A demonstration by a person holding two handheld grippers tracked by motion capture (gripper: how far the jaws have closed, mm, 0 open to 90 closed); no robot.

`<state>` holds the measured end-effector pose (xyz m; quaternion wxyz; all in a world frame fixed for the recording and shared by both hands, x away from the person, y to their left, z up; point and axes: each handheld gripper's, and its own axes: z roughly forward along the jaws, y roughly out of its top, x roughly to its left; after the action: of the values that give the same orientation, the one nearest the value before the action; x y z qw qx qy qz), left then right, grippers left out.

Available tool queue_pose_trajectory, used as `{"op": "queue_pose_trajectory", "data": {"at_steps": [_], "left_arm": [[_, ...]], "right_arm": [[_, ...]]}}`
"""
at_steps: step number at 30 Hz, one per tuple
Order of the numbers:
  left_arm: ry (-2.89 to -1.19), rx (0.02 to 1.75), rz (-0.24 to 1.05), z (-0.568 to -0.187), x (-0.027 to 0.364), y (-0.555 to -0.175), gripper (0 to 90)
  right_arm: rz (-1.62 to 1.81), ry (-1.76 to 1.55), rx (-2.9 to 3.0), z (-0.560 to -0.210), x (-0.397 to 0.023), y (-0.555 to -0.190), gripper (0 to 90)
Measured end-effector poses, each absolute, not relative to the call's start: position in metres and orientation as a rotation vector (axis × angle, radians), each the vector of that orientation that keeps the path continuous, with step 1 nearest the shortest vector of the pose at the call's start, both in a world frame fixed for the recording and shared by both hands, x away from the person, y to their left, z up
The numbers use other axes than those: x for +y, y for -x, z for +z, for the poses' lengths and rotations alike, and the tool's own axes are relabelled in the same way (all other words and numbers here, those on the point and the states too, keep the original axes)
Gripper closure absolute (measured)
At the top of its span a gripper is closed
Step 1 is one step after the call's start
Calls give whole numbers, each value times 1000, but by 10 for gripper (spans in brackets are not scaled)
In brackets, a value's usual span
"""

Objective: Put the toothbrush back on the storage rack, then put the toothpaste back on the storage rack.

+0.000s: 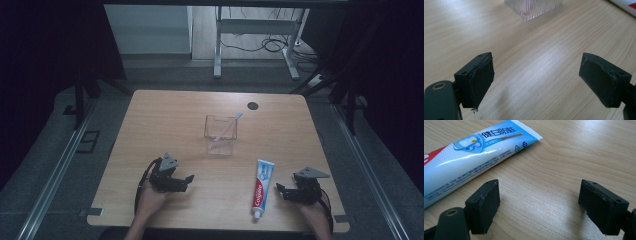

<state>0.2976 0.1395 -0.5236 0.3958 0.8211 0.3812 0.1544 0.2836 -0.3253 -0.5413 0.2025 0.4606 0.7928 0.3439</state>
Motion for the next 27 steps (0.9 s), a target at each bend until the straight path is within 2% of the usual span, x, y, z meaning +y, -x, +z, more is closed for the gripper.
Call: {"op": "queue_pose_trajectory", "data": {"at_steps": [13,27], "left_arm": [[-2193,1010,394,-544,137,-300,131],[-2183,1042,387,-544,139,-299,130]], "right_arm": [[965,-1292,2211,-541,-325,-283,177],[1021,-1335,2243,-527,-320,-279,189]]}}
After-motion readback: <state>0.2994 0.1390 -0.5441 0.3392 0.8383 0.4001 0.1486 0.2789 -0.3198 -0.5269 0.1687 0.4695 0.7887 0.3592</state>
